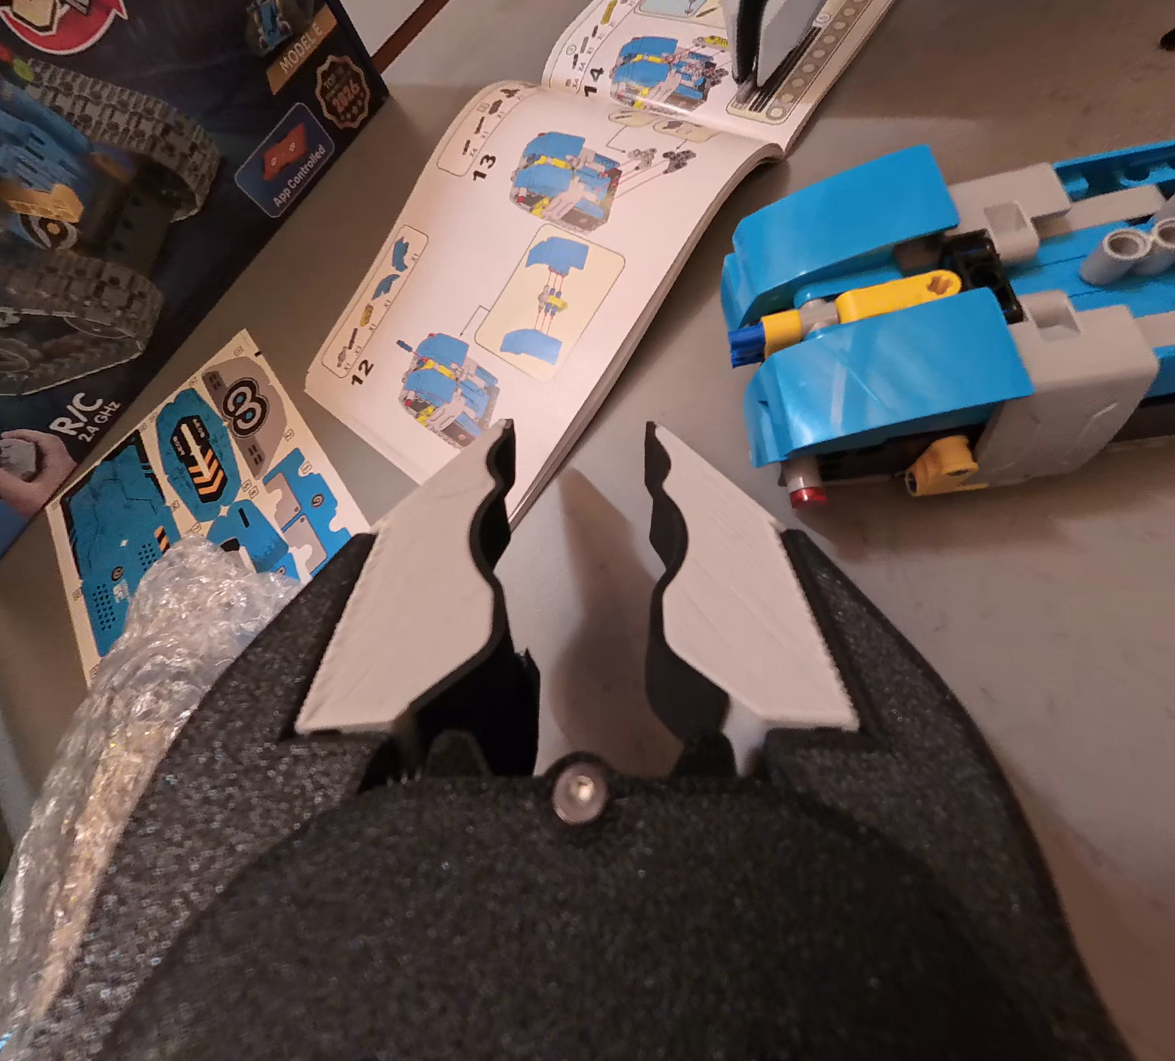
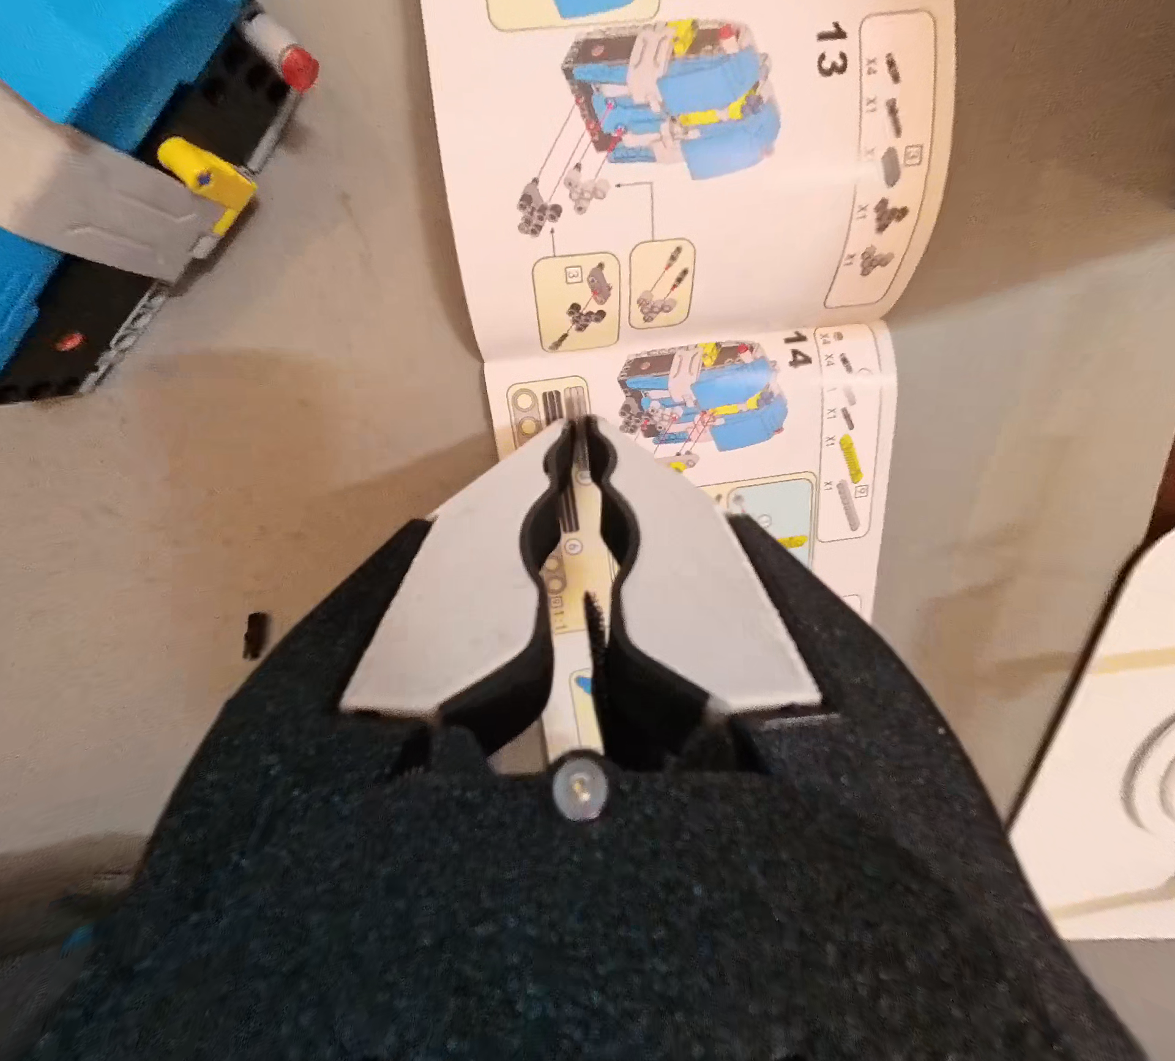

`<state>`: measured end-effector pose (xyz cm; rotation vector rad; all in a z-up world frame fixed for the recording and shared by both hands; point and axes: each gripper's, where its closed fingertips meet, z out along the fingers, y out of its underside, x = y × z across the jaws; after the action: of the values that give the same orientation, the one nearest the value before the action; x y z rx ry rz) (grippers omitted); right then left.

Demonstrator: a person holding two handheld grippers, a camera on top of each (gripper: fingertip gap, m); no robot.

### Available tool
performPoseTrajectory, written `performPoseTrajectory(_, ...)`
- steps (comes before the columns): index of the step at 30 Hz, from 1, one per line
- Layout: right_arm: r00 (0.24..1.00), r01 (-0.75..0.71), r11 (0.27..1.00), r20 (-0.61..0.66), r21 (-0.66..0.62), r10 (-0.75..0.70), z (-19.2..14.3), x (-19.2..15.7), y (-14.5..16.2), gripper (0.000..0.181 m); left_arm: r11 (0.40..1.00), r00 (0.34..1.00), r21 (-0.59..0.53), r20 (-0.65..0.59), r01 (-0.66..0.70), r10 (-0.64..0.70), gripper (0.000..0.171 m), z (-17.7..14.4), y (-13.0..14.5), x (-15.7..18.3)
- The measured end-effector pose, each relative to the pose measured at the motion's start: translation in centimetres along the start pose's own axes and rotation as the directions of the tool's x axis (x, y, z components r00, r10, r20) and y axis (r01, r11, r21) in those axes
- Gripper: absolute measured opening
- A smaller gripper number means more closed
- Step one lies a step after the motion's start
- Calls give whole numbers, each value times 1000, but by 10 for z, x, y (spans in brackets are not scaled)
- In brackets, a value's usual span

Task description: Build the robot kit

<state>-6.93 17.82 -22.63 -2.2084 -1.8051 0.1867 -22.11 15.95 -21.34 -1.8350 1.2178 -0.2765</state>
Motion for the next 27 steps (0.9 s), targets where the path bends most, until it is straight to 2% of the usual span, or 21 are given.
performPoseTrajectory(3,999,42,999,-33,-17,-42,0,0,-1,3,1000,1000,0,1,-3,3,41,0,0,0)
performPoseTrajectory(27,995,77,996,-59,-42,-80,1,-2,-5,3,1000,1000,-1,6,-19,19,41,0,0,1)
